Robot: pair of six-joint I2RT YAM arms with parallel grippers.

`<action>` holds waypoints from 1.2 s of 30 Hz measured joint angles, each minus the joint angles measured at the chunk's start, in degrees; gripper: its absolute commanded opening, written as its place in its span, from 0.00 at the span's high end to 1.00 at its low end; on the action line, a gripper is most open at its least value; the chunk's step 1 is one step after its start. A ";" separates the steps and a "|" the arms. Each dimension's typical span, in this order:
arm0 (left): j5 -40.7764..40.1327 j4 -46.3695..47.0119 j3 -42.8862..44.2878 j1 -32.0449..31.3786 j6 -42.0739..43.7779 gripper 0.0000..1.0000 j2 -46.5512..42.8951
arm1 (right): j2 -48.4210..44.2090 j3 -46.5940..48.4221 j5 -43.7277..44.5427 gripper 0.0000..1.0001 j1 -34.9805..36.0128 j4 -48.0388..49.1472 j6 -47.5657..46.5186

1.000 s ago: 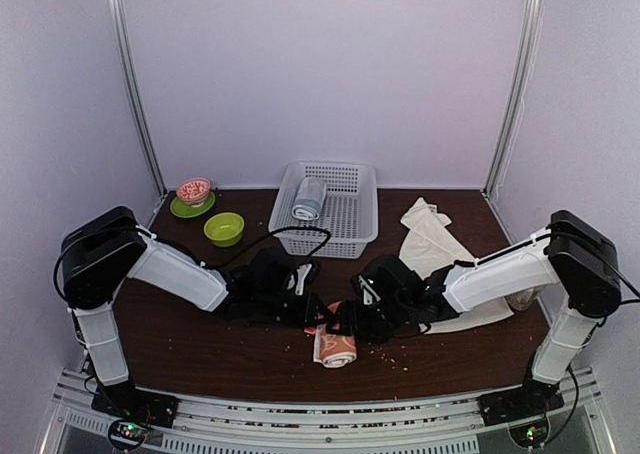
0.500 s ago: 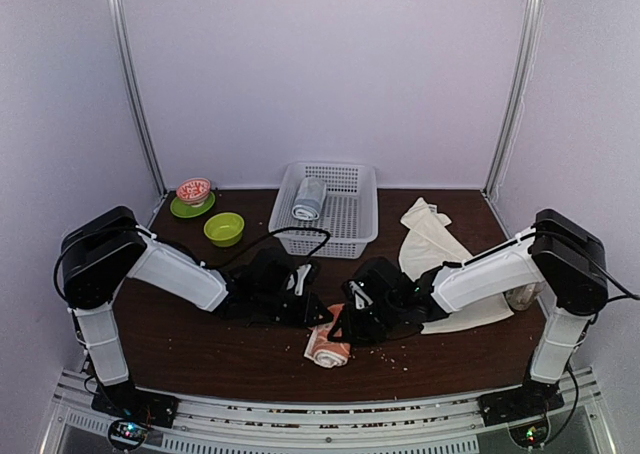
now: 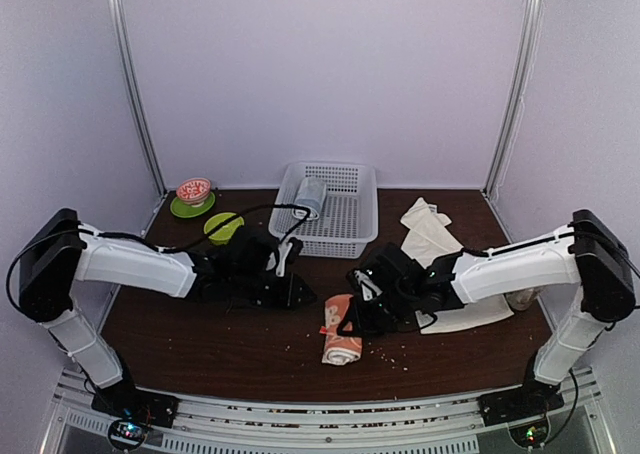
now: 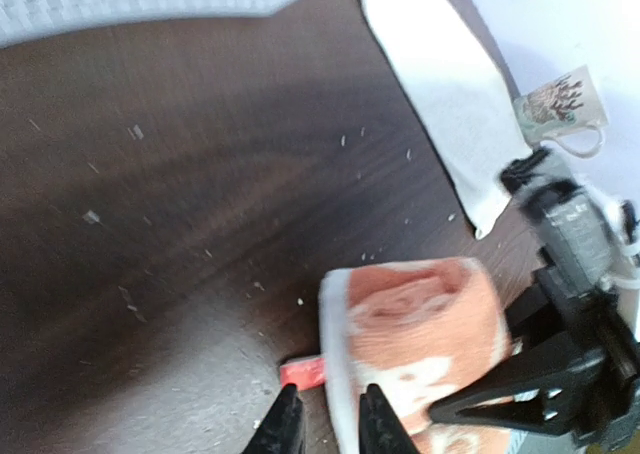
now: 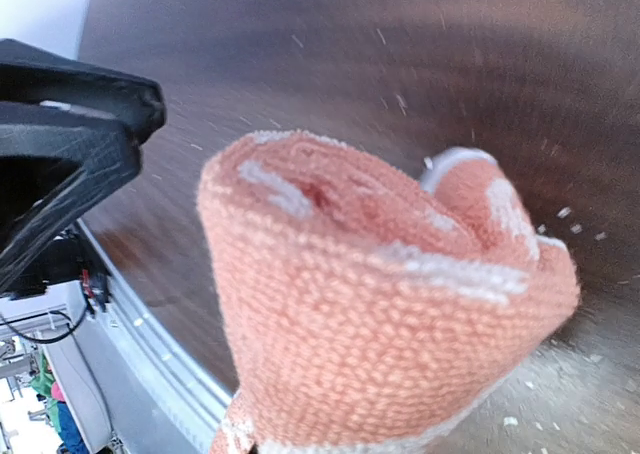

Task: Roll the towels
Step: Pick up the towel from the center of the board, then move the bin to the center of the board.

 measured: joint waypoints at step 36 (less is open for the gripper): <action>-14.49 -30.12 40.28 18.97 6.19 0.38 18.03 | 32.68 71.49 0.94 1.00 -25.55 -24.22 -20.63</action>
